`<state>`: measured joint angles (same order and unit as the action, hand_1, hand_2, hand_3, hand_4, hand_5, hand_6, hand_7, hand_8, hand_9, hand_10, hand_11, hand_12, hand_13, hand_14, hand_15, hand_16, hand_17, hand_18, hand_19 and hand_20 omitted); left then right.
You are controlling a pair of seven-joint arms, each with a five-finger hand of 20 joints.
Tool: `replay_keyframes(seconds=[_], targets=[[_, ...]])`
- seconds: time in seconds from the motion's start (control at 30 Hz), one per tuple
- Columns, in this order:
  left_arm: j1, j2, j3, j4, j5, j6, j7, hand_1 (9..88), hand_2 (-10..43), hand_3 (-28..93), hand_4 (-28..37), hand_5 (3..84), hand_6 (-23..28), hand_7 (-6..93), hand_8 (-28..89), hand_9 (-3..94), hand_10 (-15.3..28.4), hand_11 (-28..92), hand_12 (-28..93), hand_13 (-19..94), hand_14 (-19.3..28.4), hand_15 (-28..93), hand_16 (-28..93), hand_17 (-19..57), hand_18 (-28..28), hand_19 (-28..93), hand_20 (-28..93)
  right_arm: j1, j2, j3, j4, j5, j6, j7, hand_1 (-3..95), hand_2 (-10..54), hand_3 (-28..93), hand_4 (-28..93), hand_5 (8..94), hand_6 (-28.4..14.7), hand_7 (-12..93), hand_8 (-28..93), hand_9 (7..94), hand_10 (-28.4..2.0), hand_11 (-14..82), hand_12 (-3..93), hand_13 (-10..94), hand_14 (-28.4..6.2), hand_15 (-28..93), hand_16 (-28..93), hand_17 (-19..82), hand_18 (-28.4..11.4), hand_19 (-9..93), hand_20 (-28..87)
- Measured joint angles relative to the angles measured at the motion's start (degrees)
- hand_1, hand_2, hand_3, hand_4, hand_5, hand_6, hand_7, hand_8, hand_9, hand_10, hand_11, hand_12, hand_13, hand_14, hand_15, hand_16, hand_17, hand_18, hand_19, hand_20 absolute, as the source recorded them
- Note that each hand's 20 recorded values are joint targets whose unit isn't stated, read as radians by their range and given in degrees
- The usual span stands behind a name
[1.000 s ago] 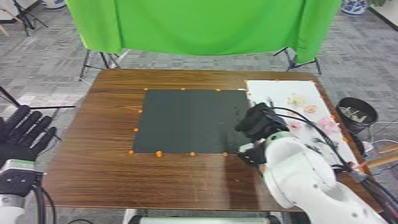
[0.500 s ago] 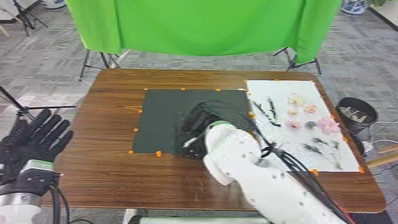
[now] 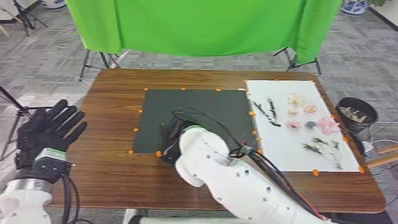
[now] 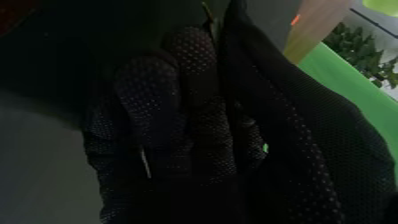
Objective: Arrange flowers
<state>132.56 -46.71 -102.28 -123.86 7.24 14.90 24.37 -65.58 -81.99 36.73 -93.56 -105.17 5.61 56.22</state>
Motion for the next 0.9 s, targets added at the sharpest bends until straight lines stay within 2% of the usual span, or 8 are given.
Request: replay_keyframes(seconds=[0.1,0.2,0.33,0.4,0.53,0.67,0.77,0.9], targets=[[-1.13,0.09,1.0,0.28,-0.02,-0.13,-0.32,28.4,16.4,71,-28.3,41.9,9.4,17.0,-9,38.3,16.0,23,13,28,15.7,40,-6,-7.8,15.4,41,11,-0.03,-0.55,-1.41,0.3,-4.88,0.49,2.17,40.7,-9.5,83,-2,58.9,-3.4,72,20,86.8,-9.7,23.4,52.4,81,-9.3,52,43,41,-27.8,87,30],[-1.26,0.17,1.27,0.3,-0.17,-0.28,-0.32,28.4,16.4,71,-28.3,41.9,9.4,17.0,-9,38.3,16.0,23,13,28,15.7,40,-6,-7.8,15.4,41,11,-0.26,-0.68,-1.67,0.22,-5.69,0.43,2.77,40.6,-9.5,80,-5,57.7,-4.3,71,20,85.3,-10.5,23.3,51.1,80,-11.0,54,39,40,-27.9,87,29],[-1.19,0.45,1.5,0.3,-0.68,0.57,0.39,28.4,16.4,71,-28.3,41.9,9.4,17.0,-9,38.3,16.0,23,13,28,15.7,40,-6,-7.8,15.4,41,11,-0.85,-0.68,-1.45,-0.02,-5.18,-1.09,1.81,41.1,-9.5,77,-8,57.1,-4.7,70,19,83.6,-11.4,25.1,46.3,79,-11.2,55,34,39,-28.1,87,28],[-1.18,0.69,1.75,0.3,-0.94,0.67,0.86,28.4,16.4,71,-28.3,41.9,9.4,17.0,-9,38.3,16.0,23,13,28,15.7,40,-6,-7.8,15.4,41,11,-1.04,-0.71,-1.26,-0.3,-5.18,-1.59,1.39,41.4,-9.5,75,-11,55.5,-5.3,68,17,81.3,-13.1,27.2,40.2,78,-11.0,53,33,39,-28.0,87,27],[-1.14,1.05,1.91,0.3,-1.16,0.58,1.19,28.4,16.4,71,-28.3,41.9,9.4,17.0,-9,38.3,16.0,23,13,28,15.7,40,-6,-7.8,15.4,41,11,-1.33,-0.76,-1.41,-0.68,-5.22,-1.99,0.81,38.0,-9.5,77,-17,55.9,-7.4,58,12,79.0,-16.2,32.5,27.2,78,-11.2,52,32,38,-28.0,86,26],[-0.79,1.05,1.56,0.3,-1.32,0.51,1.16,28.4,16.4,71,-28.3,41.9,9.4,17.0,-9,38.3,16.0,23,13,28,15.7,40,-6,-7.8,15.4,41,11,-1.51,-0.84,-1.62,-1.22,-5.25,-2.5,0.71,36.1,-9.5,79,-19,58.3,-7.4,50,4,78.4,-17.2,29.3,24.3,78,-11.2,51,31,38,-28.1,86,25],[-0.87,1.1,1.78,0.32,-1.41,0.65,1.28,28.4,16.4,71,-28.3,41.9,9.4,17.0,-9,38.3,16.0,23,13,28,15.7,40,-6,-7.8,15.4,41,11,-1.54,-0.9,-1.67,-1.51,-5.23,-3.04,0.72,34.9,-9.5,80,-20,62.0,-7.9,41,-12,78.6,-17.5,27.8,23.7,78,-11.2,50,31,38,-28.1,86,25],[-1.04,1.22,2.07,0.33,-1.51,0.71,1.53,28.4,16.4,71,-28.3,41.9,9.4,17.0,-9,38.3,16.0,23,13,28,15.7,40,-6,-7.8,15.4,41,11,-1.53,-0.87,-1.92,-1.97,-5.13,-3.45,0.72,34.8,-9.5,79,-20,62.6,-8.2,35,-11,77.9,-17.8,25.9,22.6,78,-11.4,49,30,38,-28.1,86,24]])
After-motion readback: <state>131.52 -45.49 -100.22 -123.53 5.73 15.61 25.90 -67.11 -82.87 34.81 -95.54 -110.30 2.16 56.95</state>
